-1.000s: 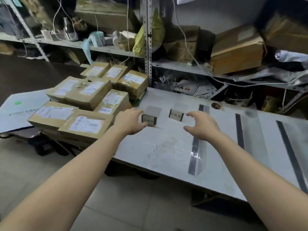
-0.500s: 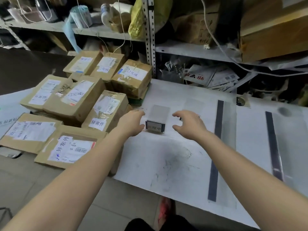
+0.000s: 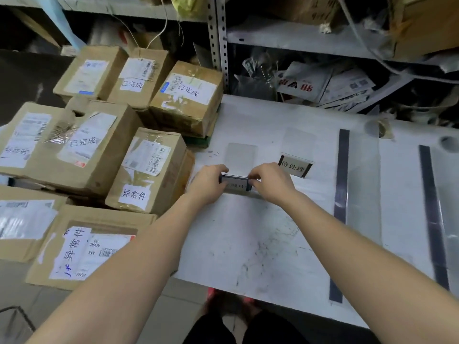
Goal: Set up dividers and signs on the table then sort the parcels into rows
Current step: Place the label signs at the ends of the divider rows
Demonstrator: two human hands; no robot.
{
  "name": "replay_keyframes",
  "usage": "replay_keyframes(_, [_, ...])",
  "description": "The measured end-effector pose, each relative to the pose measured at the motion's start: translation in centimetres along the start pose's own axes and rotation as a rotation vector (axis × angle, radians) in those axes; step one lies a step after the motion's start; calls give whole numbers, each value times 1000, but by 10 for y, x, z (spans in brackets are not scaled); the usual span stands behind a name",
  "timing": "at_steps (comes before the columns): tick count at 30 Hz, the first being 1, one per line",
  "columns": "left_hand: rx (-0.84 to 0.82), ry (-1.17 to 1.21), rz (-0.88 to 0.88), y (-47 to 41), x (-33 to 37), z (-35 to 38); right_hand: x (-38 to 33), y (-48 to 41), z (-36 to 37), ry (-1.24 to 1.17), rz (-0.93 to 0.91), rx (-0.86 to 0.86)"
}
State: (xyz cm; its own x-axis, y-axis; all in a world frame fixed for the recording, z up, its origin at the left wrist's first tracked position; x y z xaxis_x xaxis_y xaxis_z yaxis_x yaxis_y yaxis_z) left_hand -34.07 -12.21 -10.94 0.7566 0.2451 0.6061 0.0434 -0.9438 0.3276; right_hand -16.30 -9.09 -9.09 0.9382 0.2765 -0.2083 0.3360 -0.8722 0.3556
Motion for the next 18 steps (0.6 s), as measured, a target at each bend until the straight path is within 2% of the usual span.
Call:
replay_keyframes(6, [-5,82,-7,-5,-4,4,5,-1,2,0,2,-15])
replay_keyframes(18, [35,144,1,-10,-16,-5,25,5,-1,-167,25,31])
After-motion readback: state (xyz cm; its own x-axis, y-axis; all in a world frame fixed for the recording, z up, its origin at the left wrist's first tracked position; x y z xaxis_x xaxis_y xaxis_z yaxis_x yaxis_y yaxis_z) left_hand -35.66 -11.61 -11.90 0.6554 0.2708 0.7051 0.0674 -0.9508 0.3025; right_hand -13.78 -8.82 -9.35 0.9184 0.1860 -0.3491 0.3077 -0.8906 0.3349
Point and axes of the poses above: each hand's wrist, its own y-axis away from the middle knuckle, its own z-axis out of the palm, x = y × z, the point moved 5 cm from there along -y, towards the middle knuckle, and after that the axes turned 13 degrees about y, right-handed, at the moved point
